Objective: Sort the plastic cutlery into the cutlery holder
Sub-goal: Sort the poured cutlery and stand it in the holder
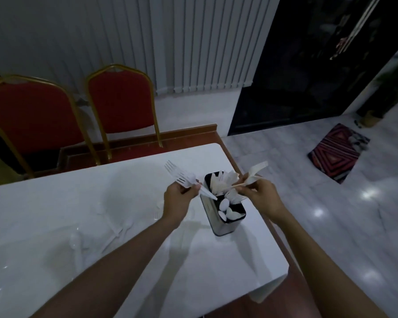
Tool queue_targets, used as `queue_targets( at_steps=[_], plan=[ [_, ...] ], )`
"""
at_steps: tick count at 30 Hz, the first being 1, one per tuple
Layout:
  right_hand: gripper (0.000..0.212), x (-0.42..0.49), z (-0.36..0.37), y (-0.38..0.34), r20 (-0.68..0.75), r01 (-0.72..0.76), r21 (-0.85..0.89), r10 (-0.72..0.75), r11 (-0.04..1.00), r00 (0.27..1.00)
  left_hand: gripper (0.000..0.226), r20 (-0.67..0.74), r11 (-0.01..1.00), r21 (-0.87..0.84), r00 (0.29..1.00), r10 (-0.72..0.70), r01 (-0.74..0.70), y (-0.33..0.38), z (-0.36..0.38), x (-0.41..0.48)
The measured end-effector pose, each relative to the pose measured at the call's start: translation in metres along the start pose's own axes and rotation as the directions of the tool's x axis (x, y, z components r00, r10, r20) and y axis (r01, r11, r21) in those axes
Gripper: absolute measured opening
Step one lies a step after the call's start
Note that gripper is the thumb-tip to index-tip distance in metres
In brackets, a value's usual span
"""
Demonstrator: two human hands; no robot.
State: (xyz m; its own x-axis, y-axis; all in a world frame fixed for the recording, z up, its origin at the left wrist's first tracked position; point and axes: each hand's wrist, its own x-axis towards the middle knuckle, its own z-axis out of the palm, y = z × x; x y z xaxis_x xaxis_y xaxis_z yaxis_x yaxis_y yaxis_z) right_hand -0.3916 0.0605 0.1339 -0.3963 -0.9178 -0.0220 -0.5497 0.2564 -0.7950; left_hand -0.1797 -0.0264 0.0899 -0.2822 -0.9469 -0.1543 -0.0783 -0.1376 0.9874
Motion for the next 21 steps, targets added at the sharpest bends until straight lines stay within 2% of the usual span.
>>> queue_targets(
  at_steps=[2, 5, 7, 12, 17, 21],
  plan=[
    [0.005, -0.003, -0.001, 0.017, -0.025, 0.0, -0.018, 0.0, 1.0, 1.0, 0.02, -0.036, 1.0, 0.017, 0.999, -0.016, 0.016, -0.01, 0.016, 0.0],
    [0.006, 0.0, 0.007, 0.038, -0.036, 0.001, -0.054, -0.003, 0.999, 0.999, 0.02, -0.086, 0.998, 0.055, 0.996, -0.021, 0.025, -0.022, 0.033, 0.0],
    [0.01, 0.006, 0.015, 0.046, 0.013, -0.003, -0.073, 0.004, 0.997, 1.0, 0.022, -0.106, 0.995, 0.097, 0.994, -0.011, 0.021, -0.027, 0.04, 0.001],
    [0.012, 0.025, 0.023, 0.047, 0.233, 0.1, -0.226, -0.046, 0.969, 0.971, 0.015, 0.019, 0.946, 0.316, 0.998, 0.066, -0.069, -0.029, 0.047, 0.0],
    [0.006, 0.04, 0.019, 0.039, 0.319, 0.217, -0.261, -0.128, 0.941, 0.939, 0.006, 0.112, 0.879, 0.426, 0.977, 0.183, -0.214, -0.026, 0.06, 0.005],
    [0.009, 0.045, 0.017, 0.045, 0.349, 0.209, -0.289, -0.101, 0.934, 0.932, 0.011, 0.039, 0.891, 0.395, 0.973, 0.226, -0.222, -0.04, 0.061, 0.004]
  ],
)
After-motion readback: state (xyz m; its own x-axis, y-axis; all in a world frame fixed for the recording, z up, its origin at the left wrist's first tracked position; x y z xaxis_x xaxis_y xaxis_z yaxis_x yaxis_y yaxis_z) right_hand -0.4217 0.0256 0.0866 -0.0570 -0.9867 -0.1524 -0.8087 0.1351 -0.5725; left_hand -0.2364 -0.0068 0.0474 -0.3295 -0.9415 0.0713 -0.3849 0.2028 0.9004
